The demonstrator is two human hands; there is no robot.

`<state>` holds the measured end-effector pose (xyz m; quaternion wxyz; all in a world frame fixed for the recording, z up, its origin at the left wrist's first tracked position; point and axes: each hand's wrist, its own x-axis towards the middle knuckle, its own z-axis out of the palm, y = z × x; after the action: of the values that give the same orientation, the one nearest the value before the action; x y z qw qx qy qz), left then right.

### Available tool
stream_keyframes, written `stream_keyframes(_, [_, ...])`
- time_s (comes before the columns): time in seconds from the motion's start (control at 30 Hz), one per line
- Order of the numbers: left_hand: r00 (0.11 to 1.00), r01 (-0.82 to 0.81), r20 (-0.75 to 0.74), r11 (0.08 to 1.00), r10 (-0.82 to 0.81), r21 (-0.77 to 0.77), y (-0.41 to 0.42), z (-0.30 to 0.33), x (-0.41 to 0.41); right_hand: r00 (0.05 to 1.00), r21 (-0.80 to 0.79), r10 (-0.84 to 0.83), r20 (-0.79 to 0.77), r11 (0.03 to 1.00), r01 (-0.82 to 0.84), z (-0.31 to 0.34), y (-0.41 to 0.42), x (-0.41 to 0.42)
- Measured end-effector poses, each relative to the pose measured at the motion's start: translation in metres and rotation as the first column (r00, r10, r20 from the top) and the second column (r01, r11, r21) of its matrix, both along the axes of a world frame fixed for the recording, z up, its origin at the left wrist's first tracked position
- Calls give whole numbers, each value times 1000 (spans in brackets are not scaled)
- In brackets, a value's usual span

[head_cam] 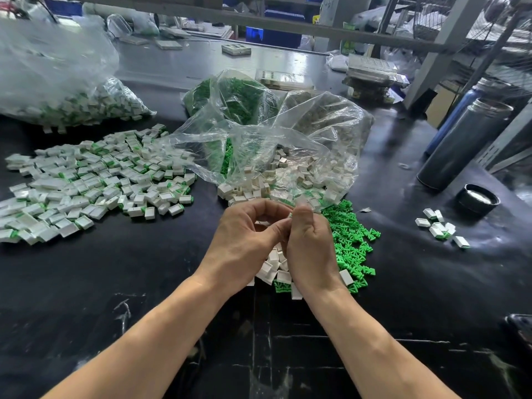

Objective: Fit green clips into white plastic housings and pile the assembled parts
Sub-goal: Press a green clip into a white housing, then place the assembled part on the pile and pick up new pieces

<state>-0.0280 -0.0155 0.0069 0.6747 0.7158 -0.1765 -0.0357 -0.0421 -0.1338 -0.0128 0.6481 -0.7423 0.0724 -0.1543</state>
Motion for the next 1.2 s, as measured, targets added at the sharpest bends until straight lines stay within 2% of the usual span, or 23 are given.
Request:
stream_keyframes(0.2, [1000,-19,-4,1000,19,2,1,2,2,999,41,32,5,999,-32,6,1,-5])
stream_keyframes(0.27, [998,-56,-13,998,56,13,6,2,6,999,-25,48,3,999,-48,8,-1,-6])
stream_keyframes(0.37, [993,-117,14,993,116,35,11,1,12,996,-61,19,90,998,-14,9,-11,-7])
stream_keyframes(0.47, [995,-103,9,995,103,12,14,2,12,986,-79,38,164,997,-25,11,-17,-7])
stream_keyframes(0.57, [995,-94,24,995,93,15,15,2,13,989,-147,50,142,989,-29,10,-16,-6])
stream_keyframes(0.73, [994,-100,46,992,97,74,13,1,13,994,-145,26,103,989,-11,11,-18,-6])
stream_keyframes(0.97, [968,-164,232,941,95,297,16,-4,13,998,-140,4,59,990,4,12,-18,-5])
stream_keyframes(1.2, [926,-237,370,885,80,402,17,-4,14,999,-149,-25,30,988,30,9,-19,-1])
